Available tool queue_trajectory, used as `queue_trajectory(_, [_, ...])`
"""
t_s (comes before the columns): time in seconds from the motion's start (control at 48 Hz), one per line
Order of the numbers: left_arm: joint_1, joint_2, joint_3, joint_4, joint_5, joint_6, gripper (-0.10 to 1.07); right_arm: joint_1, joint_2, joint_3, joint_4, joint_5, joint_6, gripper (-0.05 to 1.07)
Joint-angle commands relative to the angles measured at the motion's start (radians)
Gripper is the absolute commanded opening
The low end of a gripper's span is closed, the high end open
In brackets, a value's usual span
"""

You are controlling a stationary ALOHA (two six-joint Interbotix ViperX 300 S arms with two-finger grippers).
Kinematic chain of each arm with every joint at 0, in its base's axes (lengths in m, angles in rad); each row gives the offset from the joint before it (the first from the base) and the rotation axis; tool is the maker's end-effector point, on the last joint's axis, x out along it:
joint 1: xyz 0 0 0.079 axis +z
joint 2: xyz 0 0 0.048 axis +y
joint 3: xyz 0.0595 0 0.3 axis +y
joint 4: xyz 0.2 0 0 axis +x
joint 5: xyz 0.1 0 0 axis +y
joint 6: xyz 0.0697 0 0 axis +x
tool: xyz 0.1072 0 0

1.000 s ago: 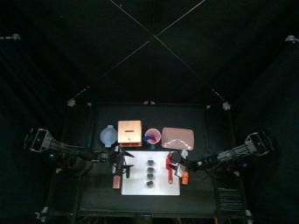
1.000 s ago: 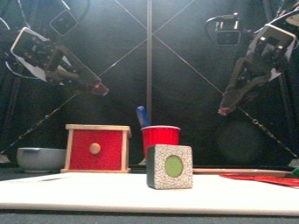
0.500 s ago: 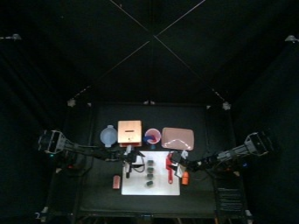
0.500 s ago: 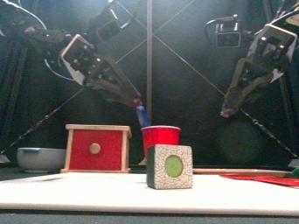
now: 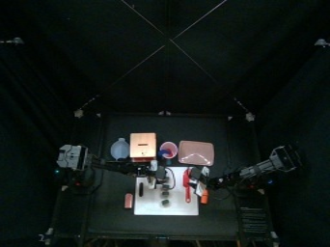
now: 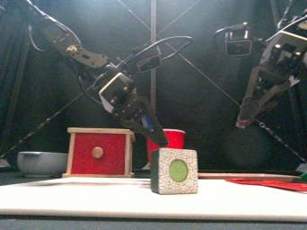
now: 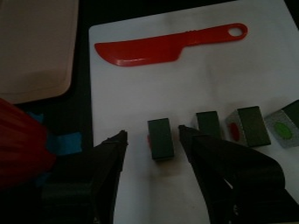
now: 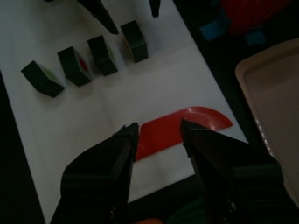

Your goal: Place cut sushi roll into bowl

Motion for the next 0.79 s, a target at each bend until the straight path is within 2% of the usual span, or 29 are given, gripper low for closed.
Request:
queue_trajectory(0.0, [0.006,-0.002,-0.023,0.005,-0.003,-0.003,0.87,0.003,-0.012,-0.006,0.0,0.0,0.0,0.8])
queue_trajectory(0.396, [0.011,0.043,-0.031,-0.014,-0.003,-0.008,0.85,0.0,-0.009,0.005,0.014,0.002,0.002,0.8])
queue_trajectory(0.667, [0.011,0.061,-0.031,-0.028,-0.002,-0.002,0.56,-0.002,-0.009,0.011,0.041,0.0,0.002,0.8])
queue_trajectory(0.771, [0.009,0.072,-0.031,-0.028,-0.002,-0.006,0.49,-0.002,-0.009,0.012,0.051,0.002,0.0,0.8])
